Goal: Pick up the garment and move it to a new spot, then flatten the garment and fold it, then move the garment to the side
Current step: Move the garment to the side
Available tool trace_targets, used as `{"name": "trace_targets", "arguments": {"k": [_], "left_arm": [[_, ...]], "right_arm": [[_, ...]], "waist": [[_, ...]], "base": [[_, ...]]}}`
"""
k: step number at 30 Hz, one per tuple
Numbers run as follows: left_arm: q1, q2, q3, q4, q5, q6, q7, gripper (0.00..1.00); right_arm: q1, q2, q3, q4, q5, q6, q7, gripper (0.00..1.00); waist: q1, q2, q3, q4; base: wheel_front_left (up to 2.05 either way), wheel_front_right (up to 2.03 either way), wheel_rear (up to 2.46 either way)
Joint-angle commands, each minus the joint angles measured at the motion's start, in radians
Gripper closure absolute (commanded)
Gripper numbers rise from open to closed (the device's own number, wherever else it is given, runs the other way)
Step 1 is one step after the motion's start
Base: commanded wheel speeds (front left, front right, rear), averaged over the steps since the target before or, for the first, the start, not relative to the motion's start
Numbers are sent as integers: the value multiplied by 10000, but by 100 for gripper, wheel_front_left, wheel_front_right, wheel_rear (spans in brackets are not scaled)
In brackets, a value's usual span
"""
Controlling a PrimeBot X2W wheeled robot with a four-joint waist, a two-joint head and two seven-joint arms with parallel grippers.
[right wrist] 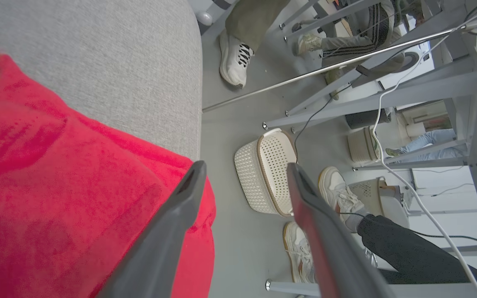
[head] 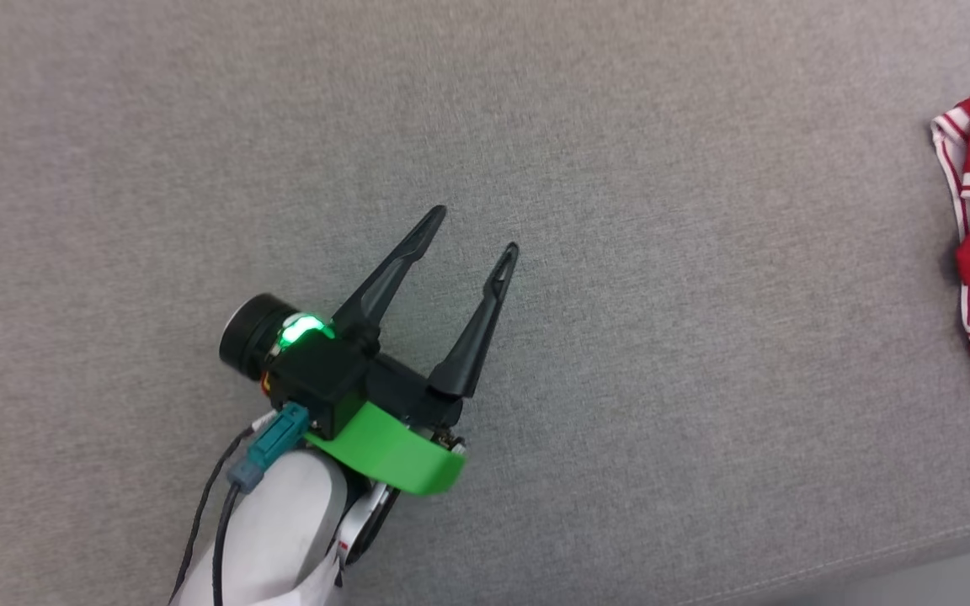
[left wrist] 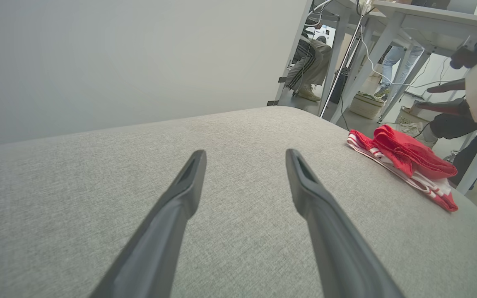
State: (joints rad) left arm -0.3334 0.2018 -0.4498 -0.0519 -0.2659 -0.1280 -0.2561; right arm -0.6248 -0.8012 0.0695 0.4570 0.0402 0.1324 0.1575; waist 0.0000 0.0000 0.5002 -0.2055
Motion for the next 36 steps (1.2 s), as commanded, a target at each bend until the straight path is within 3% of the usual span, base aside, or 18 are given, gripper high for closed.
{"name": "trace_targets", "arguments": {"k": [1, 8, 19, 30, 36], "left_arm": [[264, -105, 196, 129, -57, -26, -57, 0], [1029, -457, 1250, 553, -202, -26, -57, 0], [2219, -856, 2609, 1217, -433, -26, -57, 0], [2840, -1167, 2841, 1648, -297, -26, -57, 0], [3087, -1166, 2831, 1723, -94, -26, -57, 0]], "right_arm": [[58, 153, 132, -349, 133, -17, -147, 0], [583, 1080, 369, -2018, 973, -17, -607, 0], [2655, 3809, -224, -4111, 1585, -17, -1573, 0], [4976, 6291, -773, -4299, 1063, -17, -3267, 0], [5492, 6959, -645, -3915, 801, -17, -3754, 0]], "waist": [[0, 0, -1106, 366], [0, 0, -2447, 903], [0, 0, -3899, 1821], [0, 0, -4441, 2472], [0, 0, -4597, 2604]], "base": [[0, 0, 0], [0, 0, 0], [0, 0, 0], [0, 0, 0], [0, 0, 0]]}}
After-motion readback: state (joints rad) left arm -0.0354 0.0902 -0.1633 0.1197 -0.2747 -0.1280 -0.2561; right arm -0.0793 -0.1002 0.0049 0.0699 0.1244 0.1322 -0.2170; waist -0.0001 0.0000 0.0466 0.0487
